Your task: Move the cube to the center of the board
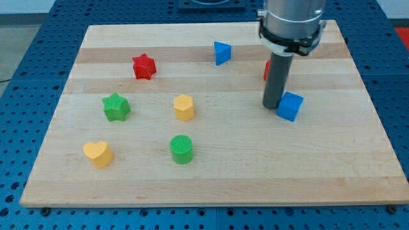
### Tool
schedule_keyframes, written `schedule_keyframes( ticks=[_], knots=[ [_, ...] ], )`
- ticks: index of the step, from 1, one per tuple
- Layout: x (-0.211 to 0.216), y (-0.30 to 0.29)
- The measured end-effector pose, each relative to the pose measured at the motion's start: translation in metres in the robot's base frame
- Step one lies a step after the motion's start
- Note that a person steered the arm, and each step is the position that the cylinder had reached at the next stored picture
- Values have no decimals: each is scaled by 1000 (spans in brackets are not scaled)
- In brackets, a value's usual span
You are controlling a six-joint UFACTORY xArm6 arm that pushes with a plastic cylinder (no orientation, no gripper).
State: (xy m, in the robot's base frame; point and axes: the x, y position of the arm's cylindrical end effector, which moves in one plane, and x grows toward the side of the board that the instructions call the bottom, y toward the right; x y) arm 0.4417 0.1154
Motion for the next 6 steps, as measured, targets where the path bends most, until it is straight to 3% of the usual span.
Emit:
schedule_keyframes(
  ticks=[2,6],
  knots=[
    [0,50],
    [23,87]
  ],
)
